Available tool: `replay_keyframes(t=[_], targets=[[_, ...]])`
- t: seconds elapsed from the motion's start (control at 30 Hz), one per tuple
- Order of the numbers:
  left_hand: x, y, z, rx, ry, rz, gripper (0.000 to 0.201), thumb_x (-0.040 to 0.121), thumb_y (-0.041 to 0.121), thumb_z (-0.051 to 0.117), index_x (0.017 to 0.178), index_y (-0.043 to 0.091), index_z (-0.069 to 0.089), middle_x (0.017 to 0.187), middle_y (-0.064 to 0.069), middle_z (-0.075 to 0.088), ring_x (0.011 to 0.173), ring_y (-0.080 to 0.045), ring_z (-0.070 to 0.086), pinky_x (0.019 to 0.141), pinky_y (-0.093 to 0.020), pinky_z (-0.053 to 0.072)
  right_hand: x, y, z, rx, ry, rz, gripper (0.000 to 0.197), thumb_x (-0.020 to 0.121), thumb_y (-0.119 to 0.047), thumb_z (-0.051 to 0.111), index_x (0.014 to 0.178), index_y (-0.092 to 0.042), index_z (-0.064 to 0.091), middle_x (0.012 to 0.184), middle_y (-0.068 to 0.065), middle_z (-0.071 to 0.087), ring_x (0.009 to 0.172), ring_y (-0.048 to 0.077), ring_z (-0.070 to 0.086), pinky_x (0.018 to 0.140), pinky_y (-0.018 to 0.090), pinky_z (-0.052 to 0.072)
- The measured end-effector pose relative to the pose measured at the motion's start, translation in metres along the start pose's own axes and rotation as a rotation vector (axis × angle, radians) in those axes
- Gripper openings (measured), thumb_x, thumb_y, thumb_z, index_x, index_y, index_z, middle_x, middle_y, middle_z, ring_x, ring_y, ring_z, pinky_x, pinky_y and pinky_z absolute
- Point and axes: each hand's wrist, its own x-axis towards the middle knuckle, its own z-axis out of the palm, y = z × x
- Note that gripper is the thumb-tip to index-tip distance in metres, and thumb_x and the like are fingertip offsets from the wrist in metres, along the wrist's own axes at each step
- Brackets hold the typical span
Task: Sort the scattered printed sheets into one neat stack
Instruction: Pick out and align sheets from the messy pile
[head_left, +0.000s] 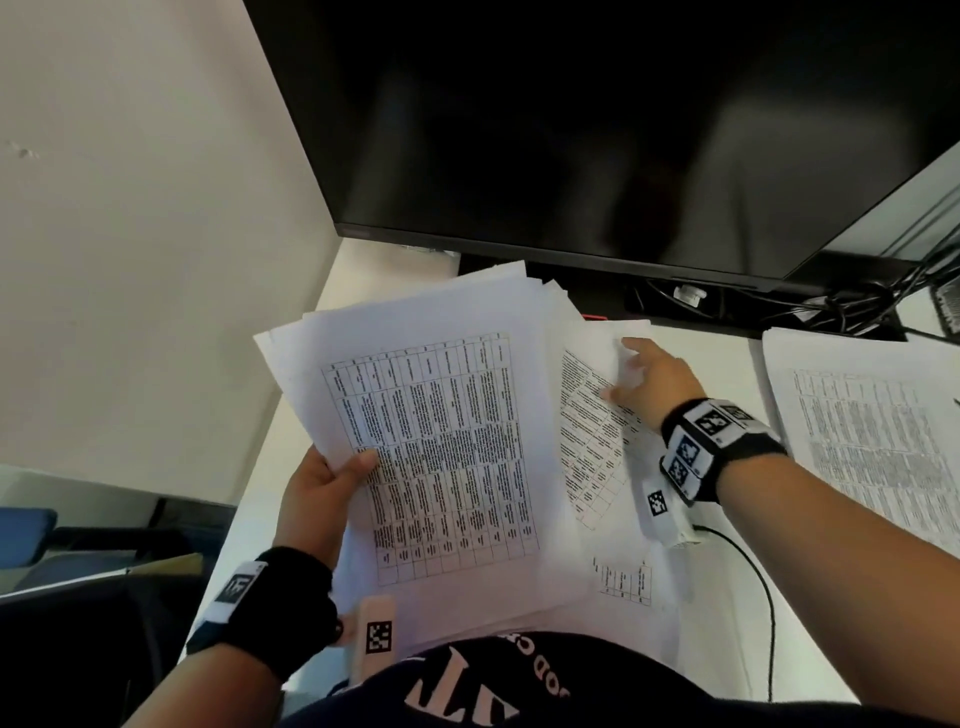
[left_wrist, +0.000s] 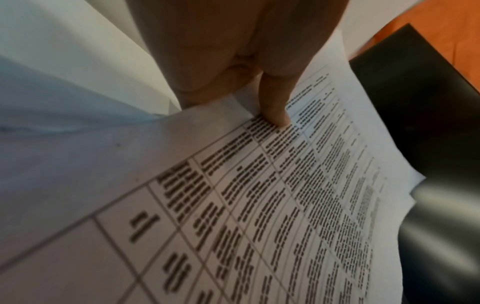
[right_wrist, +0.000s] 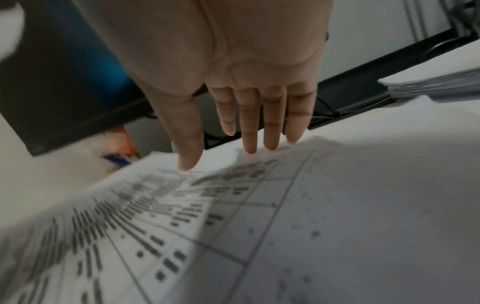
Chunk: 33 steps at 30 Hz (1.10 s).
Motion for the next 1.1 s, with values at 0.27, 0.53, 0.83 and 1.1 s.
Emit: replay_keyframes(t=[0.27, 0.53, 0.83, 1.1], targets=[[-0.002, -0.007, -0.004, -0.018, -0.011, -0.082, 0.017, 0.091, 0.014, 0.058, 0.105, 0.015, 0.067, 0.099, -0.006, 0.074, 0.090, -0.020, 0.070, 0.073, -0.029, 0.053, -0.003, 0.004, 0.010, -0.153, -0.174, 0.038, 0.021, 0.088, -0.036, 0.058, 0.105, -0.024, 0.059, 0.104, 0.001, 0.063, 0.105, 0.028, 0.056, 0.087, 0.035, 0.044], [0.014, 0.001, 0.014, -0.257, 0.015, -0.206, 0.030, 0.097, 0.019, 0.051, 0.125, 0.011, 0.058, 0.126, -0.006, 0.063, 0.116, -0.024, 0.059, 0.099, -0.042, 0.045, -0.061, 0.020, 0.002, 0.866, -0.219, 0.068, 0.017, 0.090, -0.004, 0.059, 0.101, -0.014, 0.066, 0.088, 0.004, 0.073, 0.069, 0.017, 0.068, 0.051, 0.015, 0.050], [0.014, 0.008, 0.045, 0.106, -0.098, -0.177, 0.022, 0.098, 0.021, 0.051, 0.116, 0.009, 0.053, 0.107, -0.001, 0.065, 0.093, -0.013, 0.063, 0.074, -0.022, 0.053, -0.091, 0.032, 0.038, 0.927, -0.376, 0.072, 0.032, 0.073, -0.010, 0.076, 0.103, -0.019, 0.067, 0.091, 0.005, 0.072, 0.068, 0.010, 0.068, 0.060, 0.022, 0.051], [0.001, 0.014, 0.061, 0.224, -0.096, 0.076, 0.057, 0.092, 0.006, 0.056, 0.140, 0.019, 0.027, 0.120, 0.001, 0.058, 0.088, -0.003, 0.060, 0.066, -0.012, 0.044, -0.102, 0.013, 0.017, 0.648, -0.195, 0.042, 0.047, 0.089, -0.047, 0.054, 0.130, -0.024, 0.051, 0.123, -0.006, 0.055, 0.118, 0.015, 0.050, 0.103, 0.032, 0.037]])
